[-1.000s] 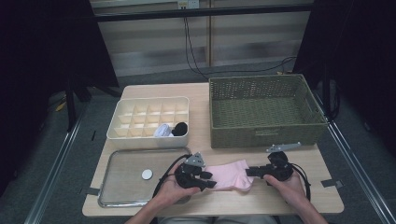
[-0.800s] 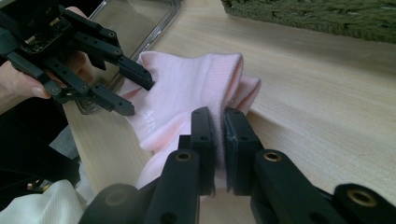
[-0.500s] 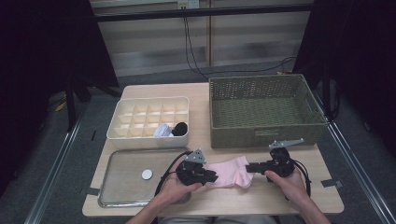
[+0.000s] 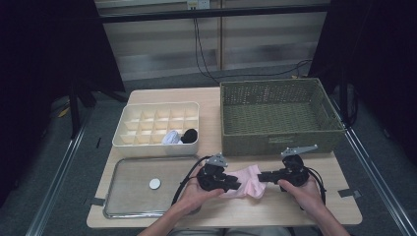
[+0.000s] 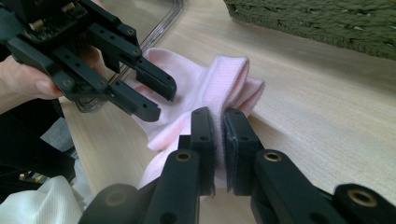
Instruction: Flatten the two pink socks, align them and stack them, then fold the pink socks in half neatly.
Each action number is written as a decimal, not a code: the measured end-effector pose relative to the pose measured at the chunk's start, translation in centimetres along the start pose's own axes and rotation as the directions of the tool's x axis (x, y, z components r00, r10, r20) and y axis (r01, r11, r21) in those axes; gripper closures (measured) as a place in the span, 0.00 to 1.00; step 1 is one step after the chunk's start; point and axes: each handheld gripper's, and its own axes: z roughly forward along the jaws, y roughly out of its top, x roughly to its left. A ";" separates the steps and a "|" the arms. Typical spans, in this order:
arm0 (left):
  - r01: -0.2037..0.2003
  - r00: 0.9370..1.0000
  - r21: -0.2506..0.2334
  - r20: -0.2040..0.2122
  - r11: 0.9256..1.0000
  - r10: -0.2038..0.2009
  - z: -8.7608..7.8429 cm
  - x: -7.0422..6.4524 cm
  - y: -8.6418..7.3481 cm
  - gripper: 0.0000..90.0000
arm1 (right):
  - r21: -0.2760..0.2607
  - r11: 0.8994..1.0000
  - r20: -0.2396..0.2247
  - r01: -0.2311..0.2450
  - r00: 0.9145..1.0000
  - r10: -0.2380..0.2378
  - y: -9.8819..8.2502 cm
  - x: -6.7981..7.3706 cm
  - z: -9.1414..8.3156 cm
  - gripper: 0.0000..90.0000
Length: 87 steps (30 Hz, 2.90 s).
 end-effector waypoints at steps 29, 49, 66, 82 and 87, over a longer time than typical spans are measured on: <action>0.027 0.999 0.045 -0.021 0.999 -0.026 1.0 -0.5 0.0 0.80 | -0.018 0.998 -0.042 0.061 0.997 -0.062 1.5 1.8 1.1 0.93; 0.010 1.000 0.010 0.003 1.000 -0.010 -1.6 -1.0 0.6 0.72 | -0.034 0.997 -0.044 0.065 0.997 -0.066 1.5 1.8 0.4 0.93; 0.032 0.991 0.063 -0.129 0.997 -0.024 -4.5 0.3 -3.3 0.52 | 0.006 0.997 -0.036 0.076 0.996 -0.076 1.7 2.2 1.0 0.93; 0.018 0.994 0.064 -0.107 0.998 -0.011 -3.5 0.3 -2.9 0.70 | 0.054 0.992 -0.076 0.118 0.991 -0.114 3.1 3.9 4.3 0.92; 0.026 0.994 0.057 -0.106 0.998 -0.020 -3.2 0.2 -2.9 0.68 | 0.085 0.988 -0.045 0.132 0.991 -0.129 2.9 3.9 5.7 0.90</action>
